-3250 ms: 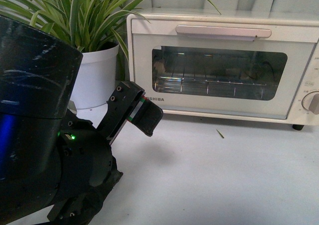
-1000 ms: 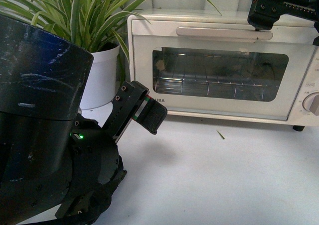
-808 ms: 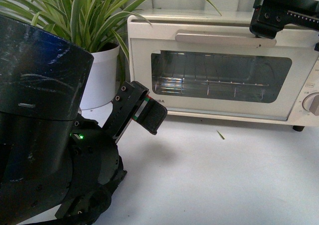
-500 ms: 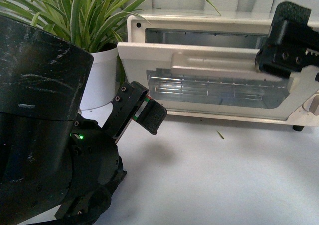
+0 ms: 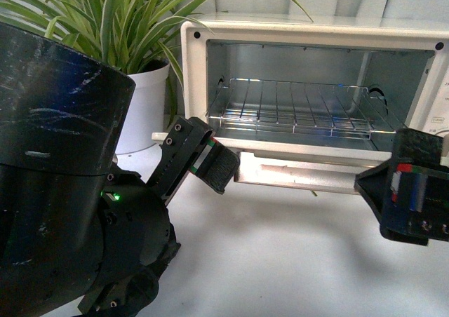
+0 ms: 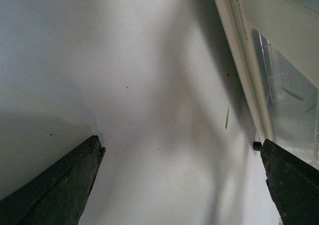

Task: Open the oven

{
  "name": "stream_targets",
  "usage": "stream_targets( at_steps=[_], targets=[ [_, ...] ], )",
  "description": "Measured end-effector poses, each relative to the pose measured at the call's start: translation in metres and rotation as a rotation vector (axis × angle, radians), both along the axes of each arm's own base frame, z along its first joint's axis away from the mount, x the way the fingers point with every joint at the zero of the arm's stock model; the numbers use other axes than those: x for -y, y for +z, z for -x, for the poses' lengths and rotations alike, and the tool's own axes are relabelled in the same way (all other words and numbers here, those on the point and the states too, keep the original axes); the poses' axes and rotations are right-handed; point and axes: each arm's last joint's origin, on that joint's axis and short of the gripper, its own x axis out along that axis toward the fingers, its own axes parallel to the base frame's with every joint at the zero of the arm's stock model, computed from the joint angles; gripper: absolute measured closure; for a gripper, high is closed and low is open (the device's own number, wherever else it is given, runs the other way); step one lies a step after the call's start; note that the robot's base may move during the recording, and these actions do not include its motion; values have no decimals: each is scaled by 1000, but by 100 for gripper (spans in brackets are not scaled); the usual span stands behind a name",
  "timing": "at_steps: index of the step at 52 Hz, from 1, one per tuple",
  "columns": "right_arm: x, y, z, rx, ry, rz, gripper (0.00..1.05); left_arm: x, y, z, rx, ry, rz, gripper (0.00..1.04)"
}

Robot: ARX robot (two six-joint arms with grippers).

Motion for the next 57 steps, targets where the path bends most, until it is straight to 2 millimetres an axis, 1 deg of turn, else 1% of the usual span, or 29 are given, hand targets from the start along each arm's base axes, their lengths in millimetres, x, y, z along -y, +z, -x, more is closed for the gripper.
stream_targets(
  at_steps=[5,7,16,27,34,41,45,48,54,57],
  targets=[
    [4,1,8,4,-17,3,9,0,0,1,1,-1,-1,7],
    [6,3,14,7,-20,-1,9,-1,0,1,0,0,-2,7],
    [18,21,41,73,-29,-59,9,-3,0,5,3,-2,-23,7],
    [33,31,61,133,-66,-94,9,-6,-1,8,8,-9,-70,7],
    [44,29,67,143,-100,-109,9,-6,-1,11,23,-13,-134,7],
    [50,24,69,134,-120,-112,9,-5,-1,14,44,-30,-215,7],
    [52,19,69,121,-127,-111,9,-3,-2,16,61,-52,-299,7],
    [53,18,70,119,-129,-111,9,-1,-3,18,72,-81,-392,7],
    [53,18,70,119,-129,-112,9,3,-5,20,102,-116,-503,7],
    [53,18,70,119,-127,-113,9,6,-7,22,121,-149,-605,7]
  ],
)
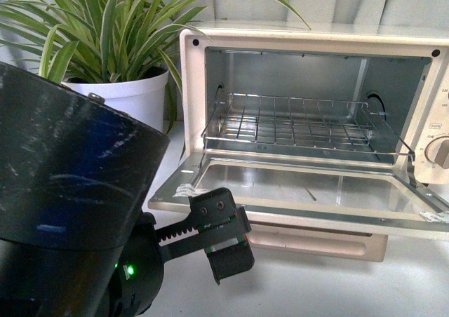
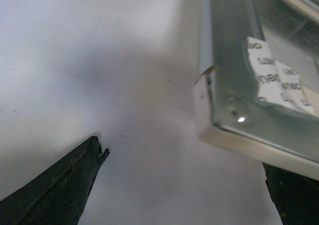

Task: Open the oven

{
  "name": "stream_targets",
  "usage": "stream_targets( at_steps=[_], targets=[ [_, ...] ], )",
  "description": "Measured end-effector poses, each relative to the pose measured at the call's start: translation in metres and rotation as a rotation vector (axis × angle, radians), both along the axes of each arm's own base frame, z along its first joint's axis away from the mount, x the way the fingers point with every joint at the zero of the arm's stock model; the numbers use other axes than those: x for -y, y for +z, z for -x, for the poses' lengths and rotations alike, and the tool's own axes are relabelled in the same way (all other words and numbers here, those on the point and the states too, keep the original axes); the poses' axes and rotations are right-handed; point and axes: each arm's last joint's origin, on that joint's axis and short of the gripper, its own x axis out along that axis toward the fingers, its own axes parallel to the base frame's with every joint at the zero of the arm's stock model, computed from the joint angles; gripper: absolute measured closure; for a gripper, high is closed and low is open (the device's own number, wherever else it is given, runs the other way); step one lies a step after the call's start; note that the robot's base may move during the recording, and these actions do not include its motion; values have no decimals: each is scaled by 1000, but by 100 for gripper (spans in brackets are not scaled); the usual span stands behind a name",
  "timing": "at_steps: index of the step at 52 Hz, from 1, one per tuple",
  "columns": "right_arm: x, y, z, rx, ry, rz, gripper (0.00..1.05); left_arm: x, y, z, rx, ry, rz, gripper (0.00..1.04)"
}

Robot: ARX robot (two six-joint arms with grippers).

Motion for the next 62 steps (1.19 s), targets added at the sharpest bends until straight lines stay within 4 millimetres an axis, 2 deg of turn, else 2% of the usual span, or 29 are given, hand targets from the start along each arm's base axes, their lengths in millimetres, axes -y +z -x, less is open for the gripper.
stream_targets(
  at_steps=[17,30,39,47,54,62],
  targets=[
    [0,-2,0,-4,1,0,9,10,-5,4,100,-158,-431,7],
    [0,-2,1,-6,10,-3,9,14,0,7,139,-259,-540,7],
    [3,-5,10,-18,23,-4,9,10,17,29,229,-366,-587,7],
    [7,-4,19,-11,42,4,9,0,24,50,289,-422,-610,7],
    [7,-5,29,-3,77,16,9,-13,25,68,349,-464,-600,7],
    [6,-7,42,27,103,45,9,-30,38,89,435,-454,-557,7]
  ],
)
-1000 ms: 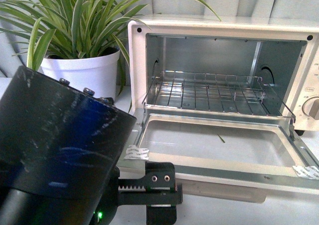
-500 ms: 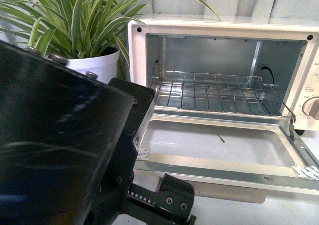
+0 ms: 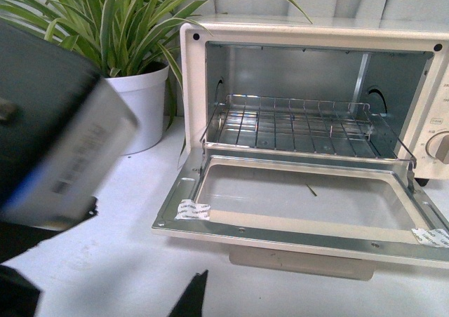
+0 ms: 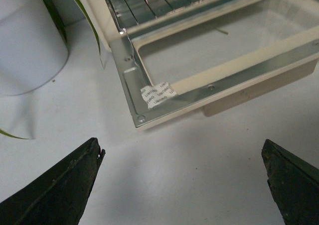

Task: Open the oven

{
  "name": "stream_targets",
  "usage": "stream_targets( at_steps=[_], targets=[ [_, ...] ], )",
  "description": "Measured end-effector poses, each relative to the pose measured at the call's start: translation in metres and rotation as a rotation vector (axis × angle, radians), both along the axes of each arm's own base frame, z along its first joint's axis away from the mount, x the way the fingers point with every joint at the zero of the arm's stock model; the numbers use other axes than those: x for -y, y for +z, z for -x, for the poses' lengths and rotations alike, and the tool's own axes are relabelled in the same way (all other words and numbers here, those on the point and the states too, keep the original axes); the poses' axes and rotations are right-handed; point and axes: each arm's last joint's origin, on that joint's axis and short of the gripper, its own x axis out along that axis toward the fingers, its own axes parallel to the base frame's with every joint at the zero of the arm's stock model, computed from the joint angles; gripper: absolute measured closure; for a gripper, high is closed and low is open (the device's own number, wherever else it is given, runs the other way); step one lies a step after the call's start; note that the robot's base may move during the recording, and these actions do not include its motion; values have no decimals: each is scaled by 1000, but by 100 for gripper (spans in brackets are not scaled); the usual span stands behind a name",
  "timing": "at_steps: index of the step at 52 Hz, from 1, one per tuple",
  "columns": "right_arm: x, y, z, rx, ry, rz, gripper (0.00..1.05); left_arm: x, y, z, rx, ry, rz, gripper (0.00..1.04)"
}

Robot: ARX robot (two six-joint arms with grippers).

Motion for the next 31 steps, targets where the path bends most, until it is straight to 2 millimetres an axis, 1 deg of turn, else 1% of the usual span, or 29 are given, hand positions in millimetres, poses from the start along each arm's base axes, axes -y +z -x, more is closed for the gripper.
stream_targets(
  at_steps=[7,14,18,25,31],
  targets=[
    [-1,-3,12,28,-1,8,9,-18,11,14,46,31,53,7],
    [0,-11,17,73,-13,-6,9,-45,19,30,99,105,135,7],
    [1,-15,17,80,-25,-11,9,-56,18,36,104,142,169,7],
    [4,-25,17,105,-37,-2,9,-81,11,52,102,231,232,7],
    [4,-31,17,113,-34,-1,9,-95,3,55,98,293,267,7]
  ],
)
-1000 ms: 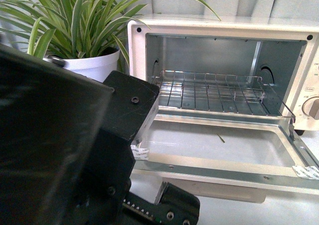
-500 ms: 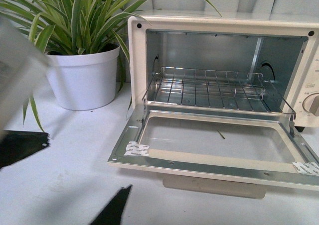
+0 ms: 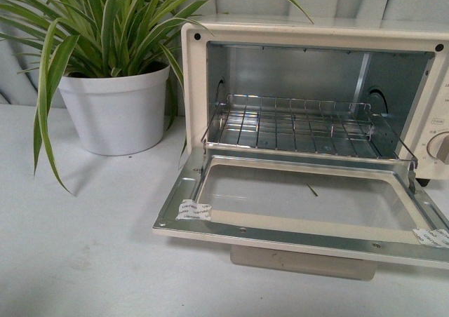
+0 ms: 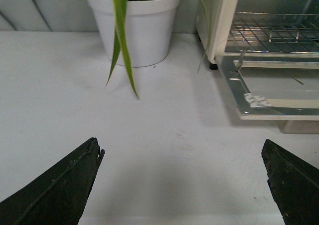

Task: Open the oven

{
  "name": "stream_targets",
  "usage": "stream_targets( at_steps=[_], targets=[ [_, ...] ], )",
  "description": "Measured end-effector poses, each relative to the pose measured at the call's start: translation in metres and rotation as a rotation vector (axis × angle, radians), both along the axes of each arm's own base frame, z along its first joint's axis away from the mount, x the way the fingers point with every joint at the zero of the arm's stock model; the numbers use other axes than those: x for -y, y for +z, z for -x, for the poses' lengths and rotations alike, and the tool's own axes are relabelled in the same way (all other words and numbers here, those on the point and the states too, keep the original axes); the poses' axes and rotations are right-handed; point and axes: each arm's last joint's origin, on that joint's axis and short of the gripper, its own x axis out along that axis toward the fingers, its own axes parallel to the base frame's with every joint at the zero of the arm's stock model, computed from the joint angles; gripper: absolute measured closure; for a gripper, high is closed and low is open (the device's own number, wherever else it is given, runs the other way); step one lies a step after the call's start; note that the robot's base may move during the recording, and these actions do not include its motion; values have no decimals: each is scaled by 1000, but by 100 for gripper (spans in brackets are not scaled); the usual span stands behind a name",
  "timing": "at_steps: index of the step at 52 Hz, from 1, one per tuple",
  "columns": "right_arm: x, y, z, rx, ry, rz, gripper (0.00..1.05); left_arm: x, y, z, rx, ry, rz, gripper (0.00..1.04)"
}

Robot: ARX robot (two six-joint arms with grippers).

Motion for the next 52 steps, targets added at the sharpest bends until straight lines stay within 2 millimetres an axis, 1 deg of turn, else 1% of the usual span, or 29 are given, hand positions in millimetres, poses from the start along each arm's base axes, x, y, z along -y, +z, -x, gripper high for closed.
stream_targets(
  at_steps=[6,17,18,21,25,29,32,34,35,36,37,39,41,42,43,47,52],
  targets=[
    [0,-3,0,18,-2,1,9,-8,-4,1,-1,45,42,7],
    [0,-5,0,21,-7,7,9,-9,-4,1,5,54,54,7],
    [0,-5,0,49,-23,30,11,-9,-3,2,29,68,53,10],
    [2,-6,-1,151,-125,121,22,-11,-6,4,77,101,53,21],
    [4,-4,0,200,-167,200,34,-16,-6,6,114,111,57,35],
    [9,-3,0,216,-127,243,48,-21,-12,7,127,114,57,49],
    [13,-4,0,214,-152,265,59,-23,-13,7,121,112,52,58],
    [15,-4,0,212,-170,272,66,-25,-13,7,124,114,50,68],
    [15,-4,0,211,-172,274,72,-26,-13,7,127,115,50,71],
    [15,-4,0,212,-168,277,78,-27,-13,7,129,116,50,76],
    [15,-4,0,213,-167,280,80,-28,-13,7,129,115,49,81],
    [15,-4,0,213,-164,283,91,-29,-13,7,128,118,47,91],
    [15,-4,0,213,-165,284,98,-32,-13,7,127,96,47,98],
    [15,-4,0,213,-165,284,100,-33,-13,7,124,84,46,101],
    [15,-4,0,213,-165,286,104,-34,-13,7,125,81,48,101],
    [15,-4,0,214,-165,290,104,-40,-13,7,127,127,40,101],
    [15,-4,0,214,-165,290,104,-41,-13,7,128,125,40,101]
  ],
)
